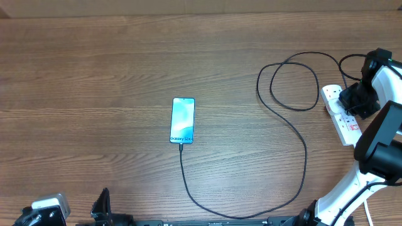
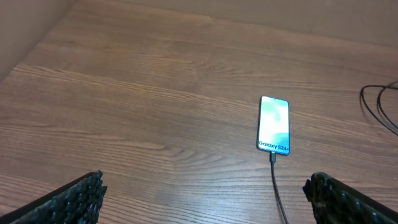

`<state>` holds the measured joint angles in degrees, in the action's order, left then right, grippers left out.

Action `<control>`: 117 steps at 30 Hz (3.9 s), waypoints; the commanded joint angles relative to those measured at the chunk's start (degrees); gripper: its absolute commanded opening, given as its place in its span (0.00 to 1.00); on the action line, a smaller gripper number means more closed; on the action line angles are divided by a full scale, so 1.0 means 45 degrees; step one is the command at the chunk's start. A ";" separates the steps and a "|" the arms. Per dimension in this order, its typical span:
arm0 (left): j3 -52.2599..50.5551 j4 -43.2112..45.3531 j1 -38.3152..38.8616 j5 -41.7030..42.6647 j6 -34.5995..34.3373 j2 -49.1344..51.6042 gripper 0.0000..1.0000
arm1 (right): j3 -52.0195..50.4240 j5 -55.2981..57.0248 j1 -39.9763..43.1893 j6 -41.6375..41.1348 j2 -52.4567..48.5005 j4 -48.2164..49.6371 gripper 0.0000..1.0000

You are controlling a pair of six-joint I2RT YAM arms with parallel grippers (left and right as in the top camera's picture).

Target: Plug charger to phone and switch on socket

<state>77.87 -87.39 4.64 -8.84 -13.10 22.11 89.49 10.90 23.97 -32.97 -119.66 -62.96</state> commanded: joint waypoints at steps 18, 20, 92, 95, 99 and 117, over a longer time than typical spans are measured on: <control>-0.0044 0.0049 -0.0029 0.0005 0.0287 -0.0073 1.00 | 0.0107 -0.2832 -0.0379 0.0971 -0.0801 -0.0175 0.04; -0.0044 0.0049 -0.0029 0.0097 0.0287 -0.0073 1.00 | 0.0107 -0.2817 -0.0379 0.0971 -0.0801 -0.0170 0.04; -0.0044 0.0049 -0.0029 0.0194 0.0296 -0.0073 0.99 | 0.3934 -0.4143 0.1749 0.2909 -0.2565 -0.3745 0.04; -0.0044 0.0049 -0.0029 0.0194 0.0291 -0.0073 1.00 | 0.3837 -0.4420 0.1734 0.2914 -0.2565 -0.3682 0.04; -0.0044 0.0049 -0.0029 0.0199 0.0296 -0.0073 1.00 | 0.3837 -0.4444 0.1661 0.2919 -0.2569 -0.3599 0.04; -0.0044 0.0044 -0.0029 0.0209 0.0291 -0.0073 1.00 | 0.2900 -0.4444 0.0806 0.2851 -0.2540 -0.3264 0.04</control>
<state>77.87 -87.46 4.64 -8.60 -13.08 22.11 104.18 -4.62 30.92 -19.88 -129.38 -77.08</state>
